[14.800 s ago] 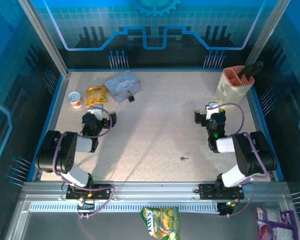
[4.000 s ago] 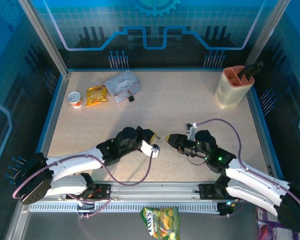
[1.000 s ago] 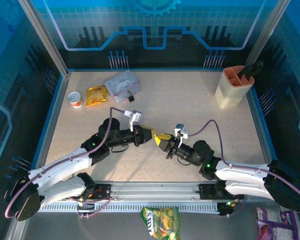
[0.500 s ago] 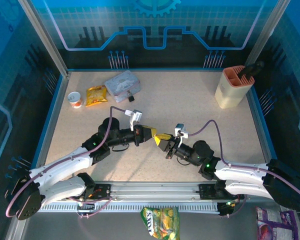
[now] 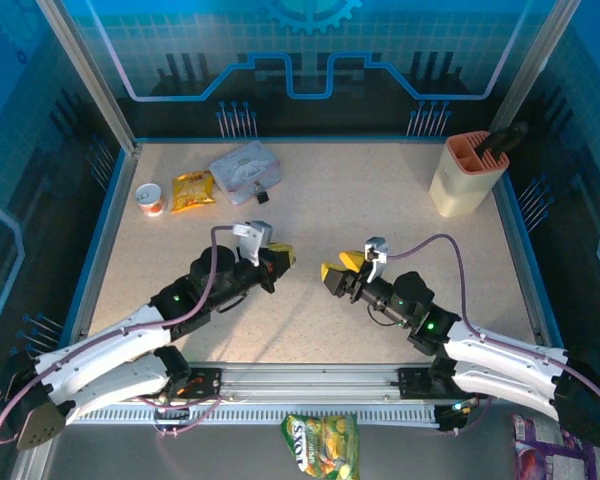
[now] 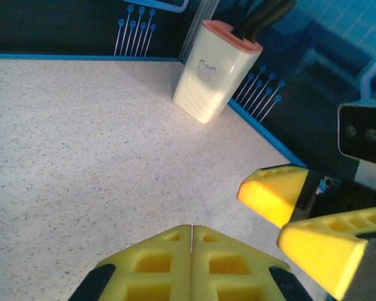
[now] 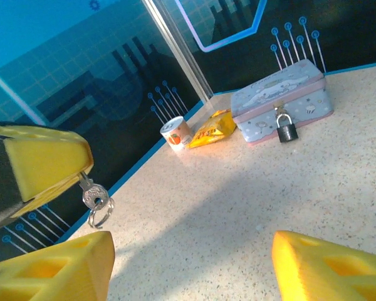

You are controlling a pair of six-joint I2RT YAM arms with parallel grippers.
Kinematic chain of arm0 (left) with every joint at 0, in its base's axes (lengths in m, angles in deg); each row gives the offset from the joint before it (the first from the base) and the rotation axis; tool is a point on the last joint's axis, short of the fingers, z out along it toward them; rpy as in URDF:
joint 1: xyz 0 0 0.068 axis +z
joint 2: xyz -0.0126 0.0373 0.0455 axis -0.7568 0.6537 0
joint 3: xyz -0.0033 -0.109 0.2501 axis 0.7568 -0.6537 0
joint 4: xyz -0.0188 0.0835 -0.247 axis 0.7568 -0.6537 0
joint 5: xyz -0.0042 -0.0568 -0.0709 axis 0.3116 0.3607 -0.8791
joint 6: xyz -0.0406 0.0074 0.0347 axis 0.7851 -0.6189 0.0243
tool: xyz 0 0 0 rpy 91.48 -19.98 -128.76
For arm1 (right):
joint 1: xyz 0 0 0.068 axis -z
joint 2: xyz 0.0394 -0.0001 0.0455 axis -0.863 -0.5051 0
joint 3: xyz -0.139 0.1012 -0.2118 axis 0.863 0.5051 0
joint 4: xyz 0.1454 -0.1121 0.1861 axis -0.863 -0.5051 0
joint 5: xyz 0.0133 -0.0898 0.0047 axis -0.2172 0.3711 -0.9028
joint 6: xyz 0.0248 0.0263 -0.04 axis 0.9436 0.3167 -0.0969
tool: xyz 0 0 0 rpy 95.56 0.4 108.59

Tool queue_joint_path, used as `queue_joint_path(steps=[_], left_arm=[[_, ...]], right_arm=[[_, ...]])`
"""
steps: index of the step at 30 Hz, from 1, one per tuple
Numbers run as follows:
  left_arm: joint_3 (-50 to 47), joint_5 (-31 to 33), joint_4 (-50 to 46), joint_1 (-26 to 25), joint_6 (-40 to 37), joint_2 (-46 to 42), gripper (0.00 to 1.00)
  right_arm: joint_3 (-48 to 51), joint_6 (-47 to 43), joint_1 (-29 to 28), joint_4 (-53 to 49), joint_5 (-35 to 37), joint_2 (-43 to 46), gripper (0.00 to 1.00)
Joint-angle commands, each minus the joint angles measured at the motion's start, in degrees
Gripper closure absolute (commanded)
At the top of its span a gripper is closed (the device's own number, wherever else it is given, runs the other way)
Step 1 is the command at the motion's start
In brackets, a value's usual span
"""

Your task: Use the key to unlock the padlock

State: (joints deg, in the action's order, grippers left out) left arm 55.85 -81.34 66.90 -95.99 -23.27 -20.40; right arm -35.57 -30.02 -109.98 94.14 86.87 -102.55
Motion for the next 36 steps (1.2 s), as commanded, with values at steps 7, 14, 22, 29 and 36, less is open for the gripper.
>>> queue_joint_path(steps=[7, 14, 22, 29, 36], left_arm=[[2.0, -9.1, 2.9, -0.3, -1.8, 2.1, 1.0], [1.1, -13.4, 7.5, -0.3, 3.0, 2.3, 1.0], [-0.1, -15.9, 13.3, -0.3, 7.6, 3.8, 1.0], [-1.3, -16.0, 16.1, -0.2, 9.6, 4.0, 1.0], [-1.5, -15.9, 16.4, -0.2, 9.9, 4.0, 1.0]], right_arm=[[1.8, 5.1, 1.6, 16.3, -14.5, -4.6, 0.4], [2.9, 10.2, 2.7, 27.2, -17.4, -10.3, 0.44], [3.2, 18.0, 4.9, 39.3, -23.8, -16.8, 0.52], [1.5, 21.8, 5.8, 46.7, -28.3, -23.4, 0.66], [1.7, 22.1, 5.8, 46.7, -27.6, -23.7, 0.68]])
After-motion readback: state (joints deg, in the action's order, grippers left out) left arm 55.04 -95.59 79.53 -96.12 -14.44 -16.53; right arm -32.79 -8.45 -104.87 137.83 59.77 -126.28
